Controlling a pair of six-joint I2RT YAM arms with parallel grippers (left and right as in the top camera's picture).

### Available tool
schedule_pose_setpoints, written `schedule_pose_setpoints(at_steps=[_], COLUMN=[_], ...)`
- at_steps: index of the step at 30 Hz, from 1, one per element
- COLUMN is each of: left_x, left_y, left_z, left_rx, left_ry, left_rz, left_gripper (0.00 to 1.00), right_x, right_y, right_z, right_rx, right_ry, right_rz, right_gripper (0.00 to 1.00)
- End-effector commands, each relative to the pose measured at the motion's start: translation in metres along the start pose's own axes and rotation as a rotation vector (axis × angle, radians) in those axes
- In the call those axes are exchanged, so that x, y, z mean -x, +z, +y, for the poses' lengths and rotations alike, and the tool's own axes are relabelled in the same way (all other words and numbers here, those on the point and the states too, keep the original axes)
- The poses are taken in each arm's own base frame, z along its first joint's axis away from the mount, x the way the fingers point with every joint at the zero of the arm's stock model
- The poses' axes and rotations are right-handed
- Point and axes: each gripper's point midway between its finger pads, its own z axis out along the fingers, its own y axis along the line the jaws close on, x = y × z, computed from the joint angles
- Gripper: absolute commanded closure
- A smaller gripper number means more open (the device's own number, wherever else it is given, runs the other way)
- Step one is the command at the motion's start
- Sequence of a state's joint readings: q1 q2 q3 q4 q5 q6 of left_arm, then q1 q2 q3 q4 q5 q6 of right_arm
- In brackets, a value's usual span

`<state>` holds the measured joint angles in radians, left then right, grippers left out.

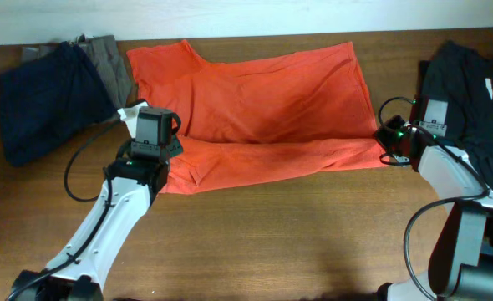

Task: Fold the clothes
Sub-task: 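Lift the near hem and fold it toward the far edge with both grippers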

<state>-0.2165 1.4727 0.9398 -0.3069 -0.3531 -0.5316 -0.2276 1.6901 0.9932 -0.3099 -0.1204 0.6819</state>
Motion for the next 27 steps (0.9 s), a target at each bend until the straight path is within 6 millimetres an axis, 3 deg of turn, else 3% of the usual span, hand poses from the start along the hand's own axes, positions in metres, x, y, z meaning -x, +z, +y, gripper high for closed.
schedule_pose_setpoints(at_steps=[1,4,13,20,21,24,25,26,27], left_x=[0.013,0.014,0.025,0.018,0.017,0.013,0.012,0.013,0.013], left_y=[0.002,0.003,0.004,0.014,0.016,0.021,0.022,0.022,0.022], left_z=[0.004,0.006,0.008,0.008,0.008,0.009,0.009,0.009,0.008], left_rx=[0.033,0.049,0.06,0.071,0.074,0.083,0.084,0.084,0.083], left_ry=[-0.004,0.0,-0.021,-0.012,-0.009,-0.004,-0.003,-0.003,-0.004], left_rz=[-0.049,-0.056,-0.104,-0.086,-0.081,-0.071,-0.069,-0.071,-0.072], left_gripper=[0.94,0.94,0.94,0.93,0.89,0.85,0.81,0.69,0.45], right_x=[0.015,0.021,0.026,0.015,0.015,0.015,0.015,0.015,0.015], right_y=[0.003,0.002,0.002,0.023,0.023,0.023,0.023,0.023,0.023], right_z=[0.004,0.014,0.018,0.01,0.01,0.013,0.013,0.013,0.013], right_rx=[0.002,0.051,0.064,0.047,0.047,0.054,0.054,0.054,0.054], right_ry=[0.005,-0.001,-0.005,-0.002,-0.003,-0.007,-0.007,-0.007,-0.01], right_rz=[-0.052,-0.076,-0.093,-0.046,-0.046,-0.051,-0.051,-0.051,-0.05], right_gripper=[0.96,0.96,0.96,0.95,0.95,0.76,0.64,0.37,0.2])
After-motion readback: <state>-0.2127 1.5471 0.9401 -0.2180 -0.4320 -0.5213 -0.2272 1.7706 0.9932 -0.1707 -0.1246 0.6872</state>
